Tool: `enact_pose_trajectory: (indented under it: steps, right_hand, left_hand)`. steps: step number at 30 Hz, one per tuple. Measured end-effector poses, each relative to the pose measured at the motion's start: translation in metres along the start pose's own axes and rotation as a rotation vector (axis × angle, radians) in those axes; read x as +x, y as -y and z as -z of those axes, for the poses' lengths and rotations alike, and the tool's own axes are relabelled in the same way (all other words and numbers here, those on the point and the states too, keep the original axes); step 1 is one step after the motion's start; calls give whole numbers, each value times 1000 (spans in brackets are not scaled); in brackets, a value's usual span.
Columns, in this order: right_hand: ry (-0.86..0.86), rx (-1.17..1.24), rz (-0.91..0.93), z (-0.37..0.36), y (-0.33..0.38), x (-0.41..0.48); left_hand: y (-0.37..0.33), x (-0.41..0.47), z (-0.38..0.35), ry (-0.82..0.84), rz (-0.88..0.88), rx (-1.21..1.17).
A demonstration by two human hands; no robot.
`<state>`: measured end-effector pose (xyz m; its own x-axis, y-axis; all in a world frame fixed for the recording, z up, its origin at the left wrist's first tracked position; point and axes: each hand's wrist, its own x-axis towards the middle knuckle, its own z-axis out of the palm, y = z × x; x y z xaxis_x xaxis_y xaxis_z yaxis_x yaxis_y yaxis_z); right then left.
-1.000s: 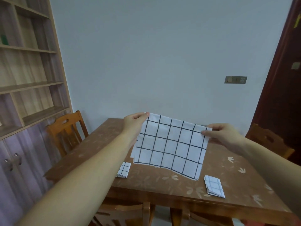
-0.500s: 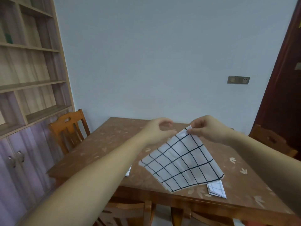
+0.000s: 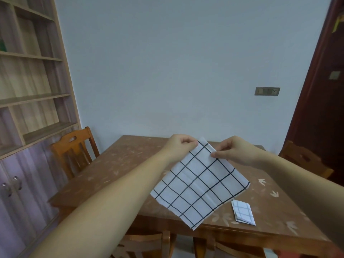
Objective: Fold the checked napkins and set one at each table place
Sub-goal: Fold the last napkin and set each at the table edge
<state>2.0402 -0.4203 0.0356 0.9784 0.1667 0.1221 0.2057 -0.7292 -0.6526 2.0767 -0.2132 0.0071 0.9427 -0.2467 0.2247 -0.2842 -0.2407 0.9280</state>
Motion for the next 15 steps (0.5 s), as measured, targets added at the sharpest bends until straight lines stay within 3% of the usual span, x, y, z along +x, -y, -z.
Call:
enact_pose_trajectory:
  steps: [4, 15]
  right_hand:
    - [-2, -8, 26, -2, 6, 1]
    - [9, -48, 2, 9, -2, 3]
  left_hand:
    - [-2, 0, -2, 66, -23, -31]
    - [4, 7, 13, 28, 7, -204]
